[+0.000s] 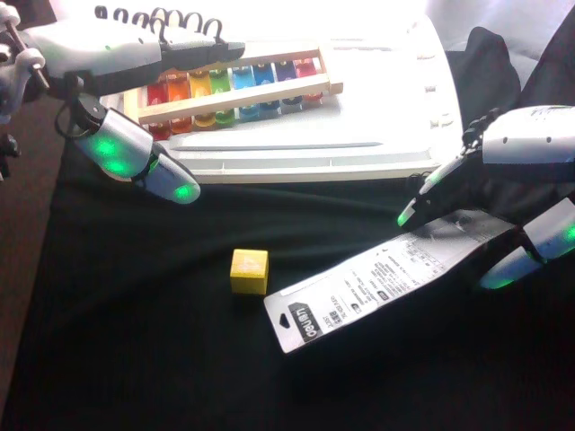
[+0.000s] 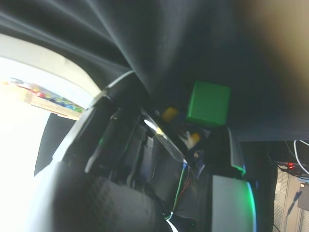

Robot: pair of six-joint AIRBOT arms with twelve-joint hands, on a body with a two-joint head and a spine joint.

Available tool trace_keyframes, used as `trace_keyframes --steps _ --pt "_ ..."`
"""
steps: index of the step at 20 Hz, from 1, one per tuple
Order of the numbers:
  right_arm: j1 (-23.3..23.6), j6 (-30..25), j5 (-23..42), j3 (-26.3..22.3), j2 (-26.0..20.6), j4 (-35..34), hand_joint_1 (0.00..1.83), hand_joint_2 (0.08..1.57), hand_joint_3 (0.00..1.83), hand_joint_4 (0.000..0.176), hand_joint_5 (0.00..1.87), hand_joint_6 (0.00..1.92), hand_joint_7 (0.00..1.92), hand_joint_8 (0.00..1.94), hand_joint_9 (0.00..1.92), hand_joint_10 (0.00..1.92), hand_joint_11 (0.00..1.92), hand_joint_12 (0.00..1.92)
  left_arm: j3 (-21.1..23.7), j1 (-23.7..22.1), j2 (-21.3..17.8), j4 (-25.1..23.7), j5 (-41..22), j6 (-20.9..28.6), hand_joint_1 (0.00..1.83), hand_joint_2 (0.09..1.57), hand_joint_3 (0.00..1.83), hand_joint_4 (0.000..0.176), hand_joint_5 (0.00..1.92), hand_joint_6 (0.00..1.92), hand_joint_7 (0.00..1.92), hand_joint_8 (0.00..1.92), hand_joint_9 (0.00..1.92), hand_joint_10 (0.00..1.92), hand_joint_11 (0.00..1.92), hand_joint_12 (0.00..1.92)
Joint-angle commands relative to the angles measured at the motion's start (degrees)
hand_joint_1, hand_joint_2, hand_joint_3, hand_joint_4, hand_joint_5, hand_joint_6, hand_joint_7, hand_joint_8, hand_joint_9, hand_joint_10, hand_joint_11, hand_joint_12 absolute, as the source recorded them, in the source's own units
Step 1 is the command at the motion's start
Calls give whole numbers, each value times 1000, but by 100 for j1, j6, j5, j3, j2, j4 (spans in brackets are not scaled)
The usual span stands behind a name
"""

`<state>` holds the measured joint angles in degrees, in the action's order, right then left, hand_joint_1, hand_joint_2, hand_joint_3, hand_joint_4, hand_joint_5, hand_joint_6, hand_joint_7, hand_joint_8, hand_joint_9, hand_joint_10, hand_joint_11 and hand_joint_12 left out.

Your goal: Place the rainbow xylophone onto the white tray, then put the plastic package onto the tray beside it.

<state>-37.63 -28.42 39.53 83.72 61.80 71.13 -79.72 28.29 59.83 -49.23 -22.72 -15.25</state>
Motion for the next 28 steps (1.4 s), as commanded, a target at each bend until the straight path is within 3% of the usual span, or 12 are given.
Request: trace_keyframes --steps 1,2,3,6,10,12,14,15,18,21,24,28 --pt "2 -37 101 36 19 -108 1219 1169 0 0 758 1202 993 1088 1221 57 752 1106 10 -21 13 208 -389 -16 656 796 6 48 0 0 29 2 47 2 55 22" --pt "2 -37 102 46 20 -135 1220 1178 2 0 754 1180 961 1172 1220 60 735 1111 10 -18 13 208 -390 -18 669 807 9 60 0 0 9 0 31 0 35 13" --pt "2 -37 103 47 21 -156 1338 1132 48 0 773 1086 902 1172 1013 994 768 1160 10 -18 13 211 -391 -18 663 810 8 51 0 0 6 0 31 1 37 14" --pt "3 92 107 54 18 -398 1214 1208 4 0 777 1219 806 1395 738 1480 544 1799 2 -17 11 234 -403 -18 668 814 8 35 0 0 5 1 32 3 64 26" --pt "3 465 191 51 -9 -888 1381 1096 0 0 932 953 1015 915 988 1142 808 1381 2 19 11 253 -412 -24 642 803 1 28 0 0 19 4 43 5 73 31" --pt "3 629 301 51 -30 -1120 1272 1133 1 0 891 947 989 1128 927 1065 759 1528 4 26 11 260 -415 -33 661 799 0 37 0 0 20 4 38 2 55 24" --pt "4 694 391 52 -36 -1250 1243 1189 0 0 889 832 827 1492 822 1351 699 1752 4 27 11 261 -415 -34 651 797 0 29 0 0 35 8 54 8 85 37" --pt "5 745 462 52 -43 -1350 1242 1185 0 0 902 828 830 1493 818 1327 724 1653 4 28 11 262 -415 -34 645 801 1 31 0 0 31 5 48 4 83 37" --pt "5 916 678 50 -65 -1693 1374 1119 0 0 892 1110 942 998 940 1134 771 1287 7 47 12 275 -415 -34 660 808 3 28 0 0 40 7 51 5 73 34" --pt "33 1129 808 0 -144 -2006 1371 1124 0 0 840 1293 966 849 959 1070 876 1036 8 73 13 300 -415 -34 696 811 3 23 0 0 46 5 54 4 70 35" --pt "164 1154 867 -10 -202 -2063 1387 1075 0 0 914 1144 1089 636 1089 912 1008 990 8 101 12 336 -425 -34 648 797 0 55 0 0 47 3 58 3 80 42" --pt "319 1285 924 -12 -240 -2203 1398 1045 0 0 1015 854 1152 750 1093 881 902 1186 8 113 7 355 -429 -35 648 824 7 29 0 0 26 0 45 0 56 36"
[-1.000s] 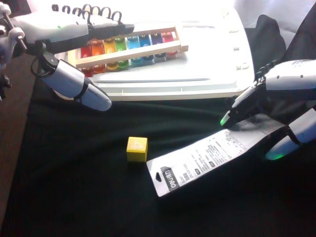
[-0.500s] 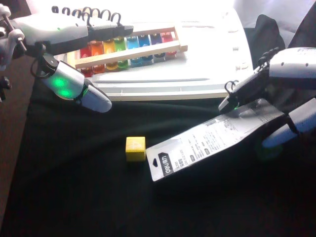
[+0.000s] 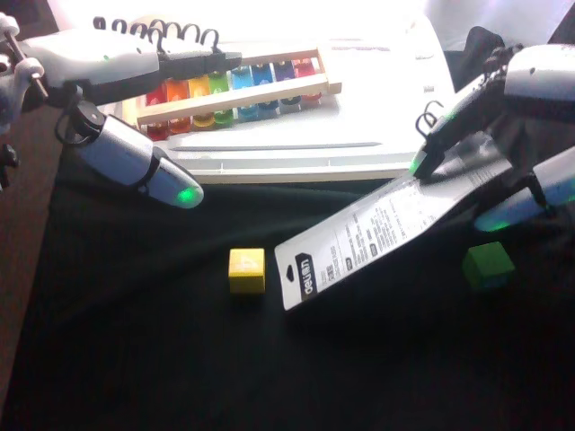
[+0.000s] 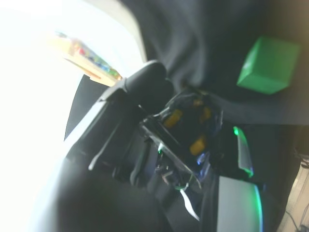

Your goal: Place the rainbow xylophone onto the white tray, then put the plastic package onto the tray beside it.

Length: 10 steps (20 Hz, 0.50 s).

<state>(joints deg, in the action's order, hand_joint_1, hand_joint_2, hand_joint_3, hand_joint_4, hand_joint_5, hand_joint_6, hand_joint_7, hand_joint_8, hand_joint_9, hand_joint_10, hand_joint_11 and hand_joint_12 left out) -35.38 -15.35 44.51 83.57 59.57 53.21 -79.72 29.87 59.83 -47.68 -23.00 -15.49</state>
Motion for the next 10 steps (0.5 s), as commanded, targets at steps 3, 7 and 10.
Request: trace_keyframes --steps 3,7,10 --pt "94 352 507 -78 -110 -810 1377 1077 3 0 995 686 1077 888 1014 1150 955 1408 8 -43 -1 205 -400 -11 634 821 2 29 0 0 12 2 33 1 50 36" --pt "94 662 709 -94 -174 -1299 1399 1055 4 0 1003 700 1134 698 1090 1074 1053 1264 8 -18 -11 230 -401 -11 632 818 2 27 0 0 18 2 44 7 76 51" --pt "95 943 904 -94 -202 -1744 1296 1046 1 0 1100 567 1188 876 1251 800 1073 1347 9 -5 -25 243 -401 -11 658 813 0 41 0 0 6 0 26 0 51 43"
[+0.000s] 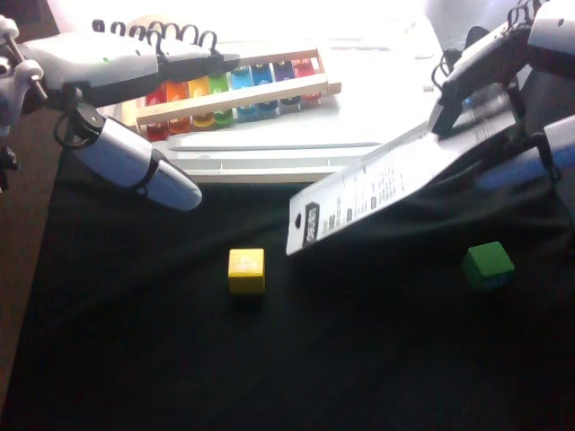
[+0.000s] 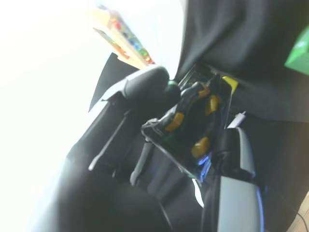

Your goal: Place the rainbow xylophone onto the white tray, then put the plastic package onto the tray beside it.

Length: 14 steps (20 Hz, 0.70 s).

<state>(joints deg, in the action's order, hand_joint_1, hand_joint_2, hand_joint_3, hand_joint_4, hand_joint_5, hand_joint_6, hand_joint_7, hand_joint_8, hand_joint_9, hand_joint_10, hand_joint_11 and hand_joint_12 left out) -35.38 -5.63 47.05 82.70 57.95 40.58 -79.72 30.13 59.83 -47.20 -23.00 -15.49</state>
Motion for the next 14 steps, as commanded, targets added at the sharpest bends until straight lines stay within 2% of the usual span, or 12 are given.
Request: trace_keyframes --steps 1,2,3,4,5,6,7,8,9,11,13,14 --pt "95 49 723 -7 -42 -622 1300 1044 0 0 1128 499 1186 897 1263 843 1092 1373 10 -22 -27 201 -401 -11 673 805 0 52 0 0 5 0 21 0 30 35" --pt "95 139 795 -7 -44 -763 1382 1052 0 0 1159 327 1113 946 1102 1072 501 1430 12 -11 -29 206 -401 -11 698 796 0 48 0 0 11 3 27 2 26 34" --pt "95 252 893 -6 -45 -941 1384 1085 4 0 1091 506 1064 1168 921 1059 99 675 13 1 -31 208 -401 -11 717 795 0 51 0 0 13 3 24 1 24 34" --pt "95 312 961 -6 -46 -1051 1383 1110 0 0 1025 826 1154 1273 871 1109 19 776 15 9 -34 215 -401 -11 703 795 0 49 0 0 15 3 22 0 23 34" --pt "95 367 1028 -6 -49 -1162 1379 1114 0 0 985 845 1055 1303 868 909 3 504 15 15 -37 219 -401 -10 695 799 0 48 0 0 11 1 18 0 20 34" --pt "95 422 1084 -6 -49 -1256 1389 1104 0 0 983 665 1046 1030 921 1252 895 1275 17 17 -42 221 -401 -10 691 801 0 46 0 0 11 1 11 0 16 33" --pt "95 471 1141 -6 -49 -1344 1322 1058 0 0 1088 547 1162 939 1171 1109 1145 1378 19 19 -44 222 -399 -10 698 803 0 48 0 0 8 0 7 0 9 30" --pt "96 503 1186 -5 -49 -1410 1243 1022 0 0 1194 564 1274 1248 1382 1528 1406 1643 21 19 -44 222 -399 -11 704 805 1 46 0 0 7 0 10 1 23 37" --pt "97 532 1236 -4 -49 -1482 1222 1028 3 0 1171 648 1271 1269 1409 1586 1382 1677 24 19 -44 222 -399 -11 692 802 0 45 0 0 16 3 26 8 48 48" --pt "99 586 1365 -3 -49 -1634 1221 1020 0 0 1194 616 1388 1869 1518 1908 1518 1911 28 24 -44 221 -396 -12 706 792 0 62 0 0 22 4 19 4 25 41" --pt "103 628 1456 -1 -49 -1743 1287 1087 0 0 1082 523 1057 1223 1169 1393 1090 1736 28 27 -44 221 -391 -12 726 788 0 66 0 0 17 1 0 0 1 32" --pt "104 685 1498 -1 -47 -1831 1235 1035 0 0 1172 598 1212 1675 1357 1815 1444 1884 28 28 -44 219 -386 -13 717 789 0 64 0 0 6 0 0 0 4 34"
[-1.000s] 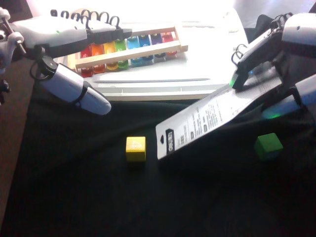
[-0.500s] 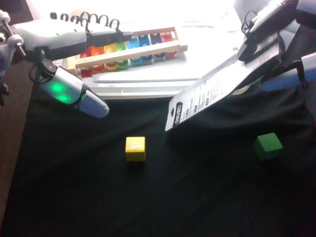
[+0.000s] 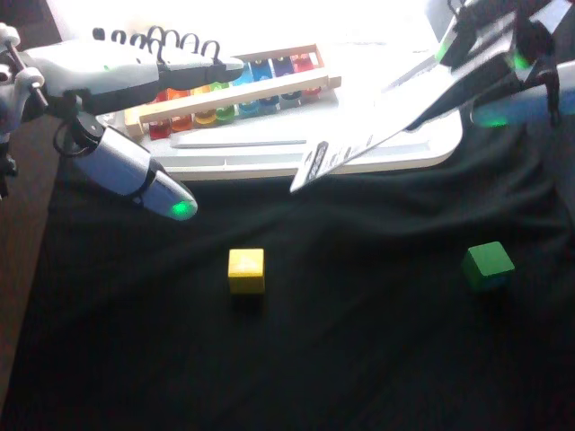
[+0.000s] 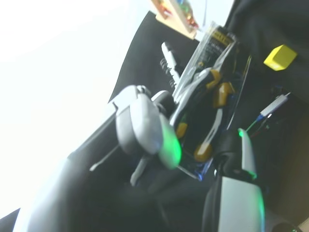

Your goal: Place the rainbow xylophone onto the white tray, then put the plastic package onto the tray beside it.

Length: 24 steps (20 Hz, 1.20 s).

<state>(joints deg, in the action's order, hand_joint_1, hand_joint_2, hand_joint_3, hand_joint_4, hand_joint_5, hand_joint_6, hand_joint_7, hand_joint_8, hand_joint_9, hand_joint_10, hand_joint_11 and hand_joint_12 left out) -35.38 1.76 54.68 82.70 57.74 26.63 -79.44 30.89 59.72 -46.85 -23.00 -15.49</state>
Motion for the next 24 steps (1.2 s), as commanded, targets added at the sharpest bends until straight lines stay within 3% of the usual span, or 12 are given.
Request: trace_keyframes --steps 1,5,8,9,10,13,15,17,21,22,23,24 --pt "106 -7 770 -1 -24 -504 1224 1022 0 0 1191 616 1321 1888 1517 1900 1624 1914 4 -46 -33 183 -380 -13 723 791 0 80 0 0 0 0 0 0 0 18" --pt "147 2 887 -2 -19 -572 1217 1033 2 0 1149 711 1295 1858 1427 1921 1502 1921 5 -39 -36 178 -371 -14 731 804 4 56 0 0 0 0 0 0 0 0" --pt "301 49 943 -4 0 -567 1219 1028 0 0 1164 686 1329 1931 1507 1921 1584 1921 6 -26 -42 171 -372 -14 752 804 3 73 0 0 0 0 0 0 4 2" --pt "338 77 943 -3 5 -567 1219 1027 0 0 1165 684 1296 1872 1475 1921 1553 1921 6 -26 -42 169 -371 -14 760 806 3 81 0 0 0 0 0 0 0 0" --pt "366 97 943 -2 8 -567 1215 1039 3 0 1134 736 1213 1594 1260 1644 1262 1873 9 -26 -42 166 -372 -14 743 802 1 69 0 0 9 3 5 2 14 6" --pt "437 132 942 21 12 -559 1214 1041 0 0 1130 751 1246 1294 1301 1470 1243 1786 12 -27 -41 156 -370 -14 745 800 0 48 0 0 21 6 13 5 23 11" --pt "566 194 941 40 12 -541 1229 1042 0 0 1135 691 1211 1301 1250 1392 1182 1789 12 -28 -42 155 -376 -14 740 799 0 41 0 0 32 8 31 10 49 23" --pt "701 239 940 43 15 -492 1217 1033 0 0 1151 701 1232 1408 1286 1615 1246 1890 12 -28 -43 156 -391 -14 750 795 0 39 0 0 44 11 42 12 51 25" --pt "748 269 908 116 53 -485 1231 985 0 0 1297 437 1451 1935 1679 1920 1724 1921 19 -26 -43 158 -411 -14 802 803 1 69 0 0 4 0 1 0 1 1" --pt "748 269 856 144 53 -485 1233 978 0 0 1325 382 1489 1940 1698 1921 1734 1921 19 -22 -43 158 -411 -14 810 809 3 71 0 0 1 0 0 0 0 0" --pt "748 269 828 167 71 -489 1233 981 0 0 1319 393 1342 1563 1460 1693 1463 1882 22 -17 -43 158 -413 -14 800 814 5 68 0 0 0 0 0 0 0 0" --pt "747 269 792 181 109 -492 1233 981 0 0 1319 393 1342 1563 1460 1693 1463 1882 26 -10 -43 159 -420 -14 800 814 5 68 0 0 0 0 0 0 0 0"
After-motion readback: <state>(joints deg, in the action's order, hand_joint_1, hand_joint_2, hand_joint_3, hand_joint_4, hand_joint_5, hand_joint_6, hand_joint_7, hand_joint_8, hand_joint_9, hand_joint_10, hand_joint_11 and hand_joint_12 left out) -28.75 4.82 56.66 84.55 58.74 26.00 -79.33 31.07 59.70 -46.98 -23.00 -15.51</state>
